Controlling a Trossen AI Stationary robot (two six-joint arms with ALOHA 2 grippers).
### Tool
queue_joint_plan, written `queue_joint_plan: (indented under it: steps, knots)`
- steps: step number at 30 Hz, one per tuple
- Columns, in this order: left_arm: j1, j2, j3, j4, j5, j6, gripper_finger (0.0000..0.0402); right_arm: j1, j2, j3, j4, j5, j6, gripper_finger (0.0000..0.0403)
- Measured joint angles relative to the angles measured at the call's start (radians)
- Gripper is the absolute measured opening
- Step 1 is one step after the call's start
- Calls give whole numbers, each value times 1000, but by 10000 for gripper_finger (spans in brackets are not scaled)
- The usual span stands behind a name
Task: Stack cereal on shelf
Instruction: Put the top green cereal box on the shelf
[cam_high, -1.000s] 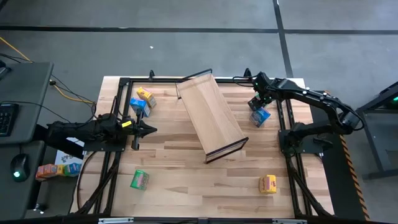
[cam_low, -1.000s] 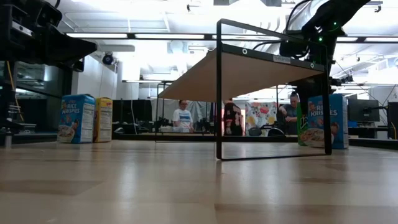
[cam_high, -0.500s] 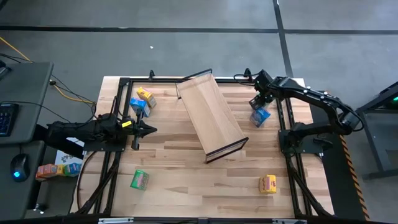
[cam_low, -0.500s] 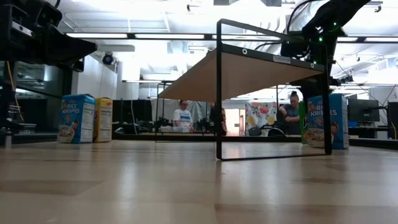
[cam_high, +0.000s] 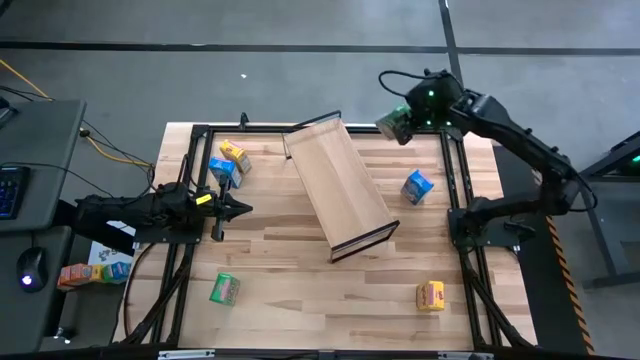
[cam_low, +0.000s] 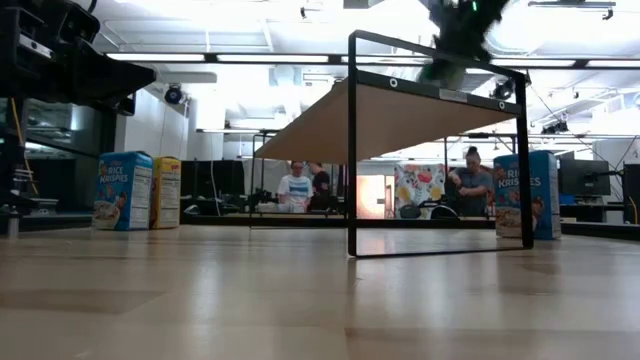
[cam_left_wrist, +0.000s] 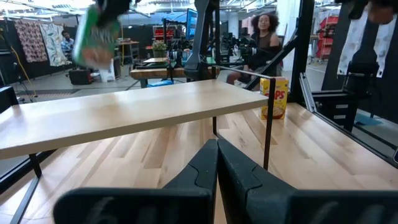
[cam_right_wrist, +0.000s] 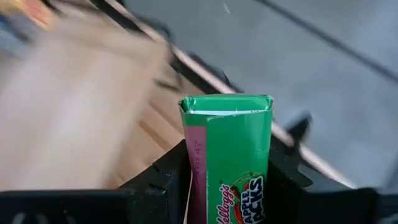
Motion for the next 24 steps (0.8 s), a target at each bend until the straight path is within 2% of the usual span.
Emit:
queue_joint_plan:
  steps: [6, 13, 21, 24]
  knots:
    - [0, 0, 0, 0, 0, 0, 3, 170, 63, 158, -17, 44, 40, 145]
    - [0, 0, 0, 0, 0, 0, 3, 316, 250, 325, -99, 38, 18, 145]
    - [0, 0, 0, 0, 0, 0, 3, 332, 423, 513, -227, 61, 32, 145]
    - [0, 0, 0, 0, 0, 0, 3, 321, 473, 547, -276, 113, 41, 145]
